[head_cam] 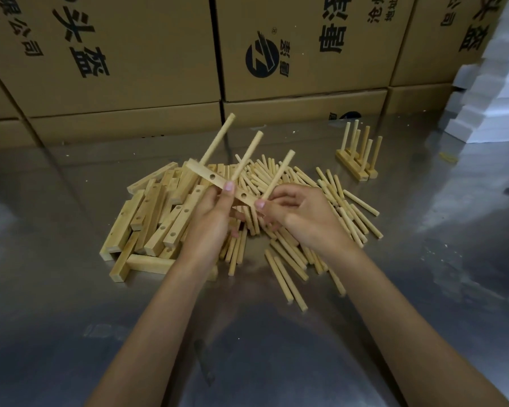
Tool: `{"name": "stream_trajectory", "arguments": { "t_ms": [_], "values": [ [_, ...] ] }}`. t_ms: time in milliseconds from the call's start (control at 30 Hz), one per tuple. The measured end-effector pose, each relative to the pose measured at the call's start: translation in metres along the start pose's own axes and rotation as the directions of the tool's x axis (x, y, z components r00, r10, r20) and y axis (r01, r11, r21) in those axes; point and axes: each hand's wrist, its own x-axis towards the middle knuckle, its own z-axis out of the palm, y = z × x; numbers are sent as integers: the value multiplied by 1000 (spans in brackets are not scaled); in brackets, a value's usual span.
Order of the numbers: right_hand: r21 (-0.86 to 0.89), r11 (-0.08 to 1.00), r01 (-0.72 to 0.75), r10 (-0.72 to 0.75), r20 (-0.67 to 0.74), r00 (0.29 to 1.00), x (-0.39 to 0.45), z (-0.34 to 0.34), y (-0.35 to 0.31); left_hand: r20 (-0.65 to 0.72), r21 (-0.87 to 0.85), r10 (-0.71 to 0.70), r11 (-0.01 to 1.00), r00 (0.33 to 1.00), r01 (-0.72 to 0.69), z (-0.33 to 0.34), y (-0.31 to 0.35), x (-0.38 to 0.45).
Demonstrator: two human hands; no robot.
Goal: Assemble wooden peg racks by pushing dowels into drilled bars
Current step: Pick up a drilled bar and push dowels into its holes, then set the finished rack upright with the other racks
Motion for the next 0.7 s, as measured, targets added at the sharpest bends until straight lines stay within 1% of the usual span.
{"name": "stream_trajectory", "arguments": {
  "t_ms": [67, 133, 167, 233, 300, 367, 500, 600, 700],
  "values": [
    [-141, 990, 18, -31, -86, 996, 5, -13, 5, 46, 39, -7, 999, 999, 5, 1, 0, 0],
    [-310, 951, -10, -62, -221, 973, 11, -29, 13, 64, 73, 0, 997, 998, -5, 1, -1, 1],
    [-369, 929, -35, -78, -288, 955, 14, -39, 18, 65, 85, 6, 996, 998, -12, 2, -1, 1],
    [-432, 897, -99, -88, -393, 915, 17, -64, 29, 57, 98, 14, 995, 998, -19, 2, -1, 3],
    [-450, 871, -199, -59, -497, 866, 18, -91, 41, 48, 99, 17, 995, 999, -21, 2, -2, 3],
    [-431, 851, -302, -5, -580, 815, 17, -115, 52, 49, 113, 24, 993, 999, -29, 3, -3, 3],
    [-387, 791, -474, 95, -688, 719, 10, -145, 69, 56, 126, 30, 991, 998, -37, 3, -5, 4],
    [-369, 761, -533, 141, -708, 692, 9, -154, 77, 56, 129, 25, 991, 998, -33, 3, -5, 4],
    [-336, 775, -535, 164, -711, 684, 14, -153, 83, 52, 131, 20, 991, 998, -26, 3, -6, 5]
  ]
}}
